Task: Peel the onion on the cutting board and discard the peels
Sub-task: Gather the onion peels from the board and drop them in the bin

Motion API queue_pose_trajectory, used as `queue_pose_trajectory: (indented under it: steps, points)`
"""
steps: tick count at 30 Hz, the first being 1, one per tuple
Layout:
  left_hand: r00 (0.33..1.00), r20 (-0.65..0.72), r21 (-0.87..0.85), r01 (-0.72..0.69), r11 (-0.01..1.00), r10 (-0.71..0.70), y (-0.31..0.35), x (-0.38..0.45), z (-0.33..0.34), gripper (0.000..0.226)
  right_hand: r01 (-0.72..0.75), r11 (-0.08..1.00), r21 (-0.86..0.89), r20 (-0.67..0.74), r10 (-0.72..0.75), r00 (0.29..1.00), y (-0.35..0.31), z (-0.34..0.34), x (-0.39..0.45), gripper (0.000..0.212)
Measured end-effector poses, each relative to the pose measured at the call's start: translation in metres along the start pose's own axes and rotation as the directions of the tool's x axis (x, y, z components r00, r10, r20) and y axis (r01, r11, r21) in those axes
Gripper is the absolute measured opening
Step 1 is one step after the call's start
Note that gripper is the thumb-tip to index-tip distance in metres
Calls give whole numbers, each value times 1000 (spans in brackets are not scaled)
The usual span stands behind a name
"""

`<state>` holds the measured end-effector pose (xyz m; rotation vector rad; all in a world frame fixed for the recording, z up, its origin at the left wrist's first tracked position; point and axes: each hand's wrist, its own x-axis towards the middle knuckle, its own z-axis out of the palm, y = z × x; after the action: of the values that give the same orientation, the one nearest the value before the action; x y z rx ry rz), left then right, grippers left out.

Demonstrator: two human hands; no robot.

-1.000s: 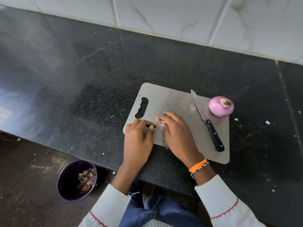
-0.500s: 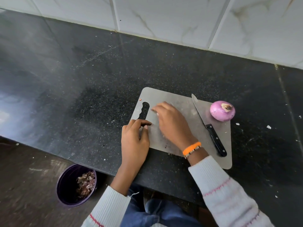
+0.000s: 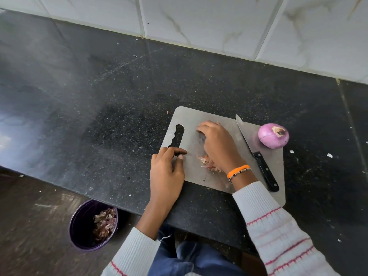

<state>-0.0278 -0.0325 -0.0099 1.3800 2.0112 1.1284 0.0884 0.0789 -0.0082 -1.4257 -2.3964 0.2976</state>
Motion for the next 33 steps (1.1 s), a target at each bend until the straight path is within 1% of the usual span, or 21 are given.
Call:
queue_pose_trajectory:
  steps: [2,3,6,9,11,13,17,20,22,25,29,31,33]
  points:
    - [1000,12,11,-5,1000,5,1,-1,1,18,-13,998,64,-26,15,1000,-5,0,4,47]
    - [1000,13,15,-10,1000,10,2,-2,1,18,8,997,78,-1,-7,1000,-10,0,11,52]
    - [1000,14,24,-19,1000,19,2,-4,0,20,117,988,98,142,-130,981,-28,7,39,65]
    - [1000,5,20,-13,1000,13,2,-4,-5,22,184,981,60,220,-193,956,-37,17,62,67]
    - [1000,-7,13,-7,1000,7,2,-4,-8,24,198,980,32,229,-200,952,-37,24,70,61]
    - [1000,-16,9,-3,1000,3,1,-3,-11,23,194,980,34,201,-197,960,-36,30,74,52]
    - [999,-29,-15,21,1000,-21,-2,-1,-16,24,115,983,146,54,-124,991,-33,36,82,36]
    - [999,-33,-14,32,999,-33,-4,2,-18,23,78,976,206,24,-85,996,-38,34,87,20]
    - [999,-42,-8,30,1000,-30,-5,5,-19,23,65,976,206,31,-73,997,-43,35,93,19]
    - [999,-45,-3,17,1000,-17,-7,8,-22,23,51,989,142,49,-59,997,-47,40,103,15]
    - [999,-41,-9,13,1000,-14,-9,11,-23,26,95,993,69,104,-102,989,-50,36,112,11]
    - [999,-30,-11,15,1000,-15,-10,11,-22,23,92,992,83,140,-103,985,-47,29,107,9]
    - [1000,-4,-23,19,1000,-19,-10,11,-21,21,45,989,138,161,-67,985,-38,14,92,7]
